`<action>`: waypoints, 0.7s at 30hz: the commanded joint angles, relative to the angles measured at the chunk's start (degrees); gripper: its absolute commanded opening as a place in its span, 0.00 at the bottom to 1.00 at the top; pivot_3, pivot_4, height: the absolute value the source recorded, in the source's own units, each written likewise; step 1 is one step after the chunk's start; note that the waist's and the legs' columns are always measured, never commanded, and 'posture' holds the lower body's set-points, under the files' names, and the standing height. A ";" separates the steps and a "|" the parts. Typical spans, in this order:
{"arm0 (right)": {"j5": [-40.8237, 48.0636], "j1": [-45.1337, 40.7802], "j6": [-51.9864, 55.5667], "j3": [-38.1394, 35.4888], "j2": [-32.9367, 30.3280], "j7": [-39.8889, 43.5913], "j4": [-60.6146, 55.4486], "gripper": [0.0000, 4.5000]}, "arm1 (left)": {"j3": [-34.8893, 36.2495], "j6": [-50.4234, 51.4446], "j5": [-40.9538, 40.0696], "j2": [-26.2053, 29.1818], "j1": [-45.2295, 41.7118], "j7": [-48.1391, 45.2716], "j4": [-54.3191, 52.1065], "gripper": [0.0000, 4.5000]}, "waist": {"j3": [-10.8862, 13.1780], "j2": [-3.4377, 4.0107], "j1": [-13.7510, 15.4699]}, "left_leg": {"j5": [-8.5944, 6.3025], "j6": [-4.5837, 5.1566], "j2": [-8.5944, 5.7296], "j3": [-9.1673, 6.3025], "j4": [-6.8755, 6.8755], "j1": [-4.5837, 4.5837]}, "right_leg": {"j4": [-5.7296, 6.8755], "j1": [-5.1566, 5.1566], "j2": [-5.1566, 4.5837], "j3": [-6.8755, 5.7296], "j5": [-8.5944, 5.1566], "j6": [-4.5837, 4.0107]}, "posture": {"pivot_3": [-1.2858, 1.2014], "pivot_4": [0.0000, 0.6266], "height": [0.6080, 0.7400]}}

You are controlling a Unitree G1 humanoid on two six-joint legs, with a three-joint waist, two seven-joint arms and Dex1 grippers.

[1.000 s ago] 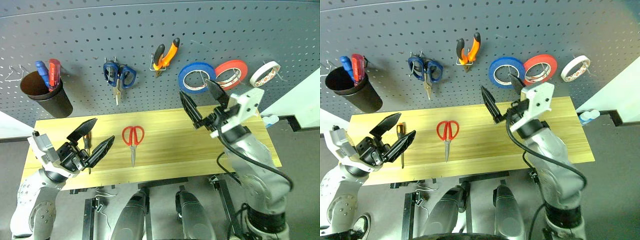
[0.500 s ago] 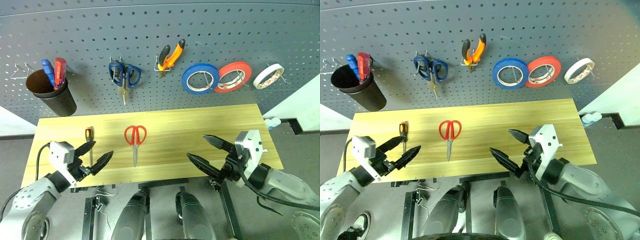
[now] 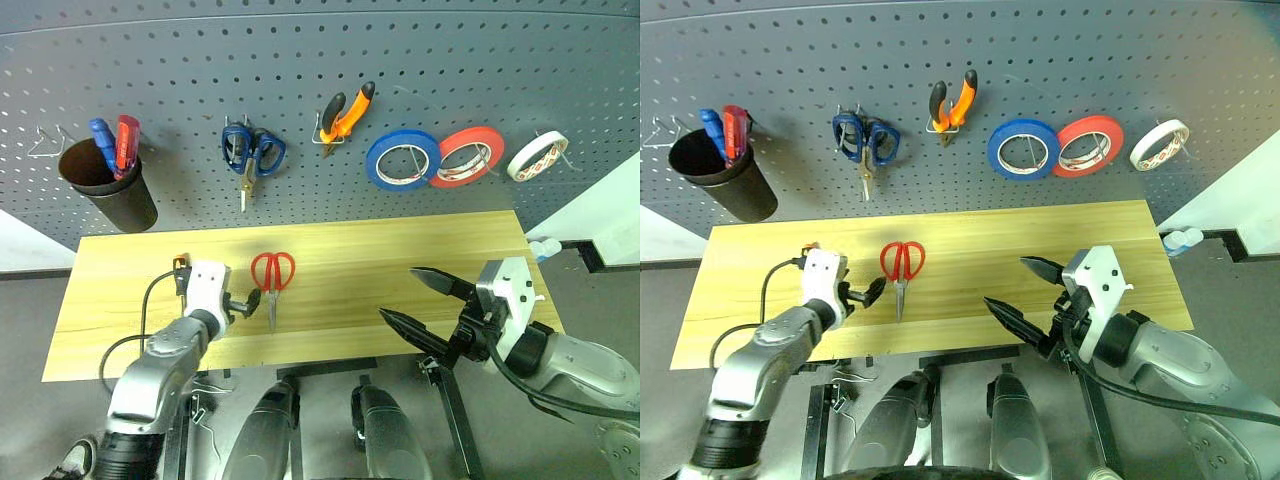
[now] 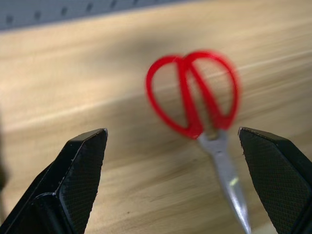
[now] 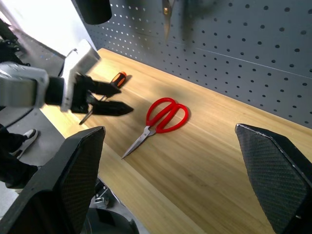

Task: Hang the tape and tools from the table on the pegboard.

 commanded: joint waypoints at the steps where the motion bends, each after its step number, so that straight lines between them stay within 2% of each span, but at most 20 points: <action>1: 0.58 -0.25 -0.94 0.40 0.02 -1.05 -2.60 0.99 | 0.15 5.65 1.24 -2.92 -0.58 4.13 -2.10 1.00 | -0.21 -0.04 -0.01 | 0.00 0.00 0.00 0.01 0.01 0.00 | 0.00 0.00 0.00 0.00 0.00 0.00 | 0.50 0.38 0.84; 4: 0.51 -0.39 -1.15 0.79 0.20 -1.76 -2.76 0.99 | 1.35 10.14 3.26 -6.63 -0.88 9.18 -1.80 1.00 | -0.63 -0.06 -0.04 | 0.00 0.00 0.00 0.01 0.03 0.01 | 0.03 0.00 0.02 0.00 0.00 0.00 | 0.49 0.38 0.84; 17: 1.68 0.06 -1.00 0.91 -0.18 -4.12 -4.05 0.99 | -0.84 10.25 6.92 -14.83 -6.62 11.85 4.16 1.00 | -1.25 -0.07 -0.05 | -0.03 0.05 0.03 0.01 0.44 0.01 | 0.09 0.19 0.12 0.00 0.18 0.12 | 0.48 0.39 0.84; 21: 2.08 -0.02 -0.92 0.82 -0.38 -4.77 -4.33 0.99 | -0.97 10.26 8.29 -16.46 -7.27 12.79 5.90 1.00 | -1.25 -0.06 -0.11 | -0.22 0.37 0.03 0.01 0.74 0.00 | 0.12 0.30 0.14 0.00 0.22 0.19 | 0.48 0.39 0.84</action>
